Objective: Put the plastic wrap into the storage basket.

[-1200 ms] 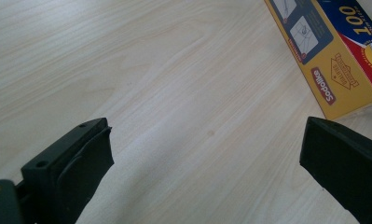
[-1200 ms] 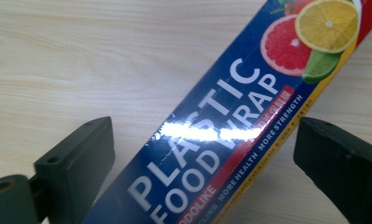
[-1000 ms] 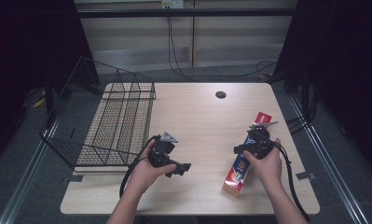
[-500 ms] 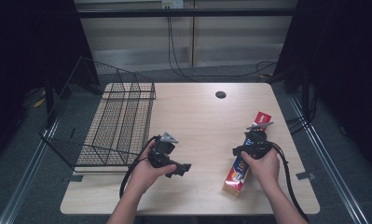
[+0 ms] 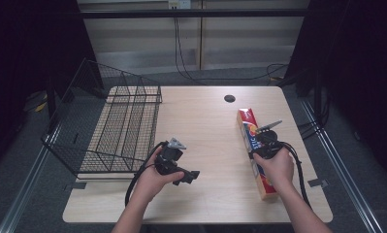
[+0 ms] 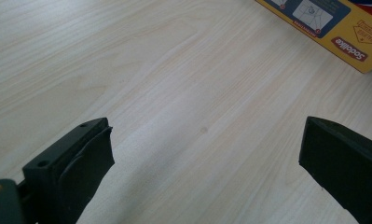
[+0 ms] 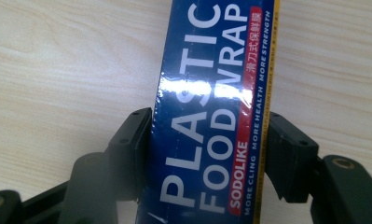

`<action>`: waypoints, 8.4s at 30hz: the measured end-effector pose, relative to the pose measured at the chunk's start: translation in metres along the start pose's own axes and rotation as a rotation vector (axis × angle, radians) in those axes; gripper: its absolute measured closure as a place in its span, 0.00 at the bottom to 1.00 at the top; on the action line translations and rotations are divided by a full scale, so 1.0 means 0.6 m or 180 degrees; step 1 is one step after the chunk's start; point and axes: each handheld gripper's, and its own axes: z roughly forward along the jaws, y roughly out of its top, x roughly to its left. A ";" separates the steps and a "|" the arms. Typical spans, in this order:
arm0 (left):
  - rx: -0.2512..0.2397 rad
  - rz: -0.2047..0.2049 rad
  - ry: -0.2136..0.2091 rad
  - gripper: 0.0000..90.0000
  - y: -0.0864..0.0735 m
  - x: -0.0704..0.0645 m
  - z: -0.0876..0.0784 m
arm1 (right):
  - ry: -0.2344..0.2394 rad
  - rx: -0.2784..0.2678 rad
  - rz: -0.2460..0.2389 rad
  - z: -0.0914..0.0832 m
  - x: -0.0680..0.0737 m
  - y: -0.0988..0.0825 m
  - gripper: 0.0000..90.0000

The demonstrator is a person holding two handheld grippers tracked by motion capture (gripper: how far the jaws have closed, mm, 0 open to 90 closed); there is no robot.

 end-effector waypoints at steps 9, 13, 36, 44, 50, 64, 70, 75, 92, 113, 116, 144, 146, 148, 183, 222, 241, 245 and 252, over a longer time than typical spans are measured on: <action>0.0047 0.0040 0.0011 0.03 0.001 -0.002 0.000 | 0.0047 0.0136 -0.0132 0.004 -0.009 0.011 0.49; 0.0011 0.0037 0.0027 0.03 0.002 -0.004 -0.004 | 0.0069 0.0107 -0.0239 0.003 -0.012 0.009 0.50; -0.0140 0.0576 -0.0362 0.05 0.100 -0.016 -0.001 | 0.0848 -0.0414 -0.0950 -0.092 -0.016 -0.004 0.51; 0.0086 0.1299 -0.0163 0.07 0.165 -0.022 -0.004 | 0.1060 -0.0506 -0.1226 -0.119 -0.001 -0.004 0.52; 0.0313 0.1701 -0.0119 0.06 0.207 -0.038 -0.003 | 0.1187 -0.0527 -0.1477 -0.140 0.010 0.000 0.52; 0.0606 0.2231 -0.0549 0.04 0.250 -0.065 0.026 | 0.1378 -0.0536 -0.1853 -0.158 0.034 0.000 0.51; 0.0812 0.2286 -0.0706 0.09 0.253 -0.069 0.052 | 0.1437 -0.0576 -0.1993 -0.167 0.041 0.001 0.51; 0.1016 0.2435 -0.0863 0.17 0.248 -0.075 0.069 | 0.1483 -0.0612 -0.2141 -0.171 0.044 0.002 0.51; 0.1576 0.1756 -0.0649 0.48 0.237 -0.118 0.051 | 0.1764 -0.0839 -0.2202 -0.172 0.016 0.018 0.19; 0.1515 0.0298 0.0040 0.48 0.241 0.008 -0.006 | 0.1410 -0.1035 -0.1535 -0.146 -0.034 -0.017 0.03; 0.1485 0.0185 0.0100 0.48 0.241 0.017 -0.008 | 0.1426 -0.1055 -0.1563 -0.136 -0.028 -0.023 0.02; 0.1240 -0.0231 0.0368 0.48 0.251 0.056 -0.068 | 0.1292 -0.1090 -0.1289 -0.095 -0.031 -0.048 0.02; 0.1253 -0.0258 0.0393 0.48 0.252 0.058 -0.073 | 0.1317 -0.1079 -0.1280 -0.093 -0.033 -0.049 0.02; 0.1236 -0.0287 0.0424 0.48 0.253 0.061 -0.077 | 0.1288 -0.1062 -0.1280 -0.092 -0.034 -0.049 0.02; 0.1021 -0.0757 0.0678 0.48 0.263 0.114 -0.179 | 0.1288 -0.1071 -0.1271 -0.090 -0.032 -0.049 0.02; 0.0888 -0.1159 0.1005 0.48 0.247 0.163 -0.266 | 0.1323 -0.1101 -0.1318 -0.093 -0.031 -0.049 0.03; 0.0868 -0.1392 0.1214 0.48 0.231 0.191 -0.292 | 0.1301 -0.1082 -0.1271 -0.093 -0.038 -0.049 0.03; 0.0865 -0.1420 0.1251 0.48 0.229 0.197 -0.296 | 0.1346 -0.1092 -0.1283 -0.093 -0.038 -0.049 0.03; 0.0836 -0.1517 0.1292 0.48 0.225 0.206 -0.302 | 0.1344 -0.1093 -0.1276 -0.094 -0.038 -0.049 0.03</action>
